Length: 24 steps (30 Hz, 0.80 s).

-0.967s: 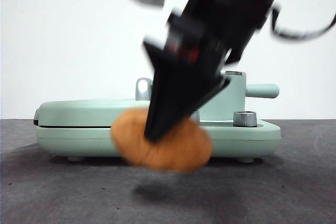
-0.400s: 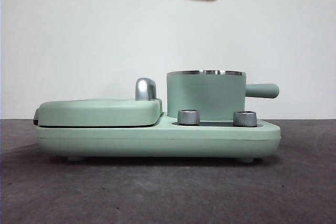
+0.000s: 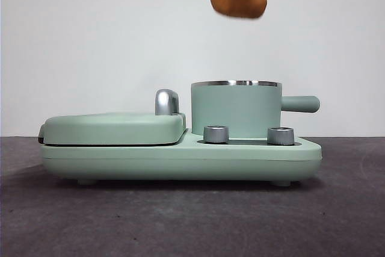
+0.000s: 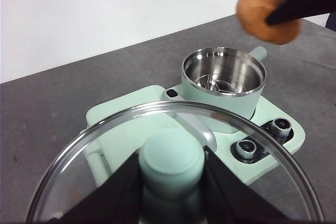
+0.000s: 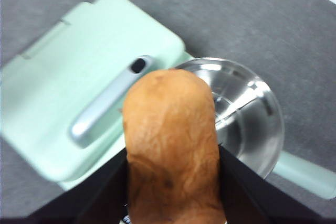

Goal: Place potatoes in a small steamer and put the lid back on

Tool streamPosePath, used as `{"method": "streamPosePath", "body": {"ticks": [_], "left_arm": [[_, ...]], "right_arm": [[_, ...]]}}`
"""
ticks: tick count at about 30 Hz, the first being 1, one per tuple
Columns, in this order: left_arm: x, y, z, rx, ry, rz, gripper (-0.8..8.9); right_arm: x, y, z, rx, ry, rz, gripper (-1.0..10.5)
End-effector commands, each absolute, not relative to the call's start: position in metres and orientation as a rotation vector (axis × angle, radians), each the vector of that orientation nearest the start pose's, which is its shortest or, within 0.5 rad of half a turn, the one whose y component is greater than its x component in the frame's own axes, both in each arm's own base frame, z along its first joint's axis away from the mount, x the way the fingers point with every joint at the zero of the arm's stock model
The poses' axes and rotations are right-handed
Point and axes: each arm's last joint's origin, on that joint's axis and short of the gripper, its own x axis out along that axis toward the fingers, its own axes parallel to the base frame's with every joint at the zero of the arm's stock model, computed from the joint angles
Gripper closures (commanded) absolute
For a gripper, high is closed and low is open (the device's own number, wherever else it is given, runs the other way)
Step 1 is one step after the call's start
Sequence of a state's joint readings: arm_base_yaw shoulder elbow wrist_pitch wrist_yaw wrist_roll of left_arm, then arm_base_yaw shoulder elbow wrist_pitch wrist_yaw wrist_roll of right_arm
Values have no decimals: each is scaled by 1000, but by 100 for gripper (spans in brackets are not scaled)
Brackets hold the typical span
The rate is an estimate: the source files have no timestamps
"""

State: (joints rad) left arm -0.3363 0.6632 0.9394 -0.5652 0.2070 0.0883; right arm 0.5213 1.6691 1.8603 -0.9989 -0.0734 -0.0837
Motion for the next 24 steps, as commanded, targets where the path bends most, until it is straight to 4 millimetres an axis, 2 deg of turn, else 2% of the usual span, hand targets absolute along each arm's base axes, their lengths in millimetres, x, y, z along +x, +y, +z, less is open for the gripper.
{"method": "streamPosePath", "body": {"ticks": [1,6,12,24], "left_arm": [[114,-47,372,98,220,-551,803],[114,-47,372,98,220,-551,803],[116,-47,371,99,227,-551,803],[120,-49,369,100,241,-552,803]], "right_arm": [[315,177,395,-288,783,592,774],[346,180,368,-303,827,577,773],[371,183,335,-319,899,564,772],[394,191,301,-335,932,562,772]]}}
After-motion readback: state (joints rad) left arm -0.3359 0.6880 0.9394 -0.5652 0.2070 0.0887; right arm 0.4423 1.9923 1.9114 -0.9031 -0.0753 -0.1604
